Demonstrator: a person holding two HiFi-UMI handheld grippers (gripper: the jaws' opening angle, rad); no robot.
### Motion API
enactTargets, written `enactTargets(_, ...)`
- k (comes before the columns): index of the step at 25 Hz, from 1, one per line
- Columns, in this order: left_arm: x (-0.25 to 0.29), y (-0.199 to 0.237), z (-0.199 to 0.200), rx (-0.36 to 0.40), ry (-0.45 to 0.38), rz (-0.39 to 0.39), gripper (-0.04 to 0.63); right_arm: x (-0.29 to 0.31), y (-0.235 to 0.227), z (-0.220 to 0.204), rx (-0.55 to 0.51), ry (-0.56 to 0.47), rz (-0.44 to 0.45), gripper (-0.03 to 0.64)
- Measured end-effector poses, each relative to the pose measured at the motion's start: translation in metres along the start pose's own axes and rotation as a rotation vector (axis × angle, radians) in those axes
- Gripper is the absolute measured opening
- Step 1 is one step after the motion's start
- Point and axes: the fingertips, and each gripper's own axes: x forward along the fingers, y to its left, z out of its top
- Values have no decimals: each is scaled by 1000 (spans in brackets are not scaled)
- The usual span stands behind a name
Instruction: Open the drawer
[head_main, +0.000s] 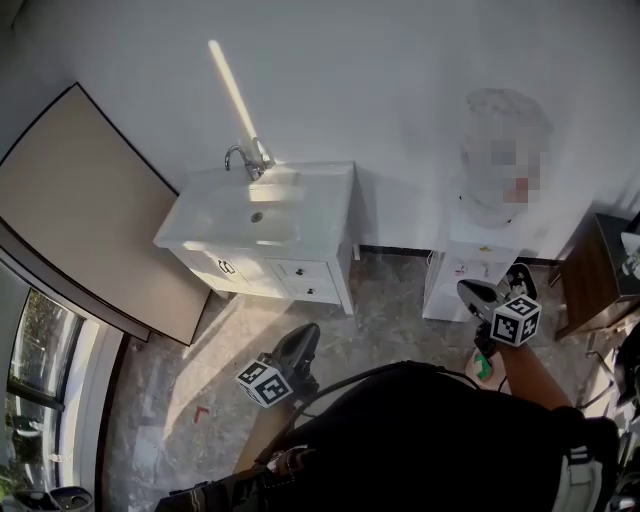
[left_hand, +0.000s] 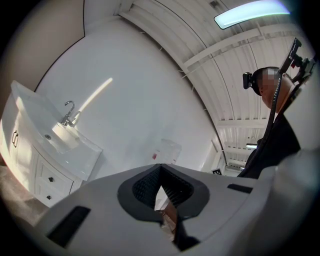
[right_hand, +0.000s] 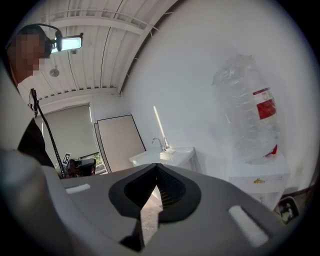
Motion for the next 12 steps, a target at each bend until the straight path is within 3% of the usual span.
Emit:
enactTargets(5, 8, 15, -15, 8, -31, 73, 0, 40, -16, -2, -30, 17, 109, 2)
enactTargets(12, 58, 25, 6, 42, -167, 225, 0, 112, -62, 30, -89, 89, 321, 2)
